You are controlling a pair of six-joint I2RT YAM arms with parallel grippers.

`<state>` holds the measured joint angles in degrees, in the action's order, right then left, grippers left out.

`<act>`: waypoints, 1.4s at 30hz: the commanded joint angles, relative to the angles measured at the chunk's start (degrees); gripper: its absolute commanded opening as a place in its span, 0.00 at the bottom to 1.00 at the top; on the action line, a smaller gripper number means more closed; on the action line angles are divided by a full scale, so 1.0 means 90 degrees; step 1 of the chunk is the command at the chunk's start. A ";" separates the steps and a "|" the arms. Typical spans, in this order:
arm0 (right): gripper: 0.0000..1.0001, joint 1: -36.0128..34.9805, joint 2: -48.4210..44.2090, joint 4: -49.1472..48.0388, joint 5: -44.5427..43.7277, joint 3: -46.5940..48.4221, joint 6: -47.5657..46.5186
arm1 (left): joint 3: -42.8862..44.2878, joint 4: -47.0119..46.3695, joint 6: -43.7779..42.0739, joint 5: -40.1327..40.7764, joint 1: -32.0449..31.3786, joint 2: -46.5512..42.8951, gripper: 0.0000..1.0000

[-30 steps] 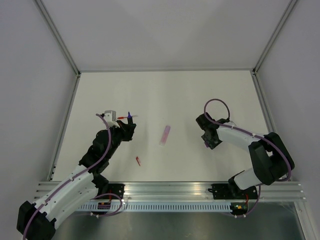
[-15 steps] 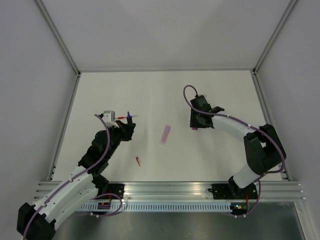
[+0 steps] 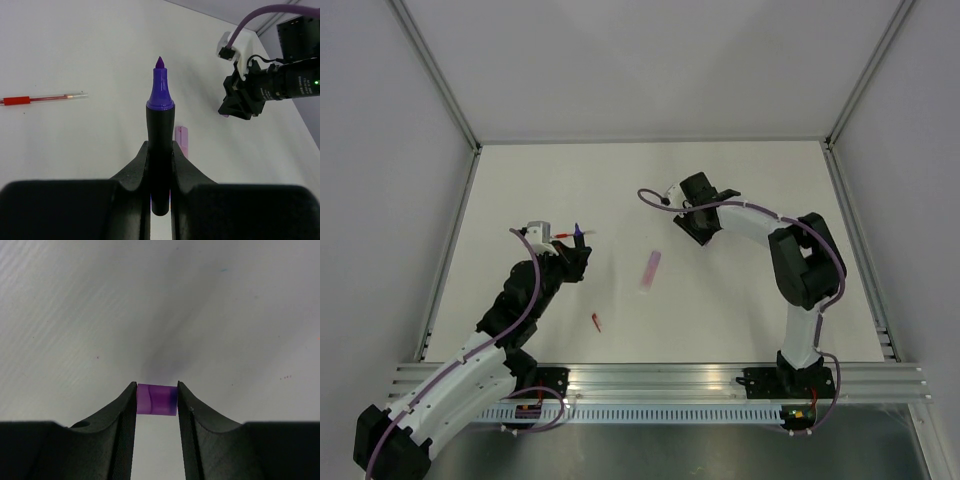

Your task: Insert the pens into the pen caps

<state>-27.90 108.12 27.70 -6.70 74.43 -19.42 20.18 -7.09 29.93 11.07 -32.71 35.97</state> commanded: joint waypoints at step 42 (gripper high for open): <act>0.64 -0.0035 0.0643 0.3231 -0.1492 0.2101 0.9286 | 0.0892 -0.1145 -0.0709 -0.3826 -0.0242 0.1990 0.02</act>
<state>-28.16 113.45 54.57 -18.09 94.70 55.83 25.54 -12.88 26.85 -15.75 -34.24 52.60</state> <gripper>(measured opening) 0.649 0.166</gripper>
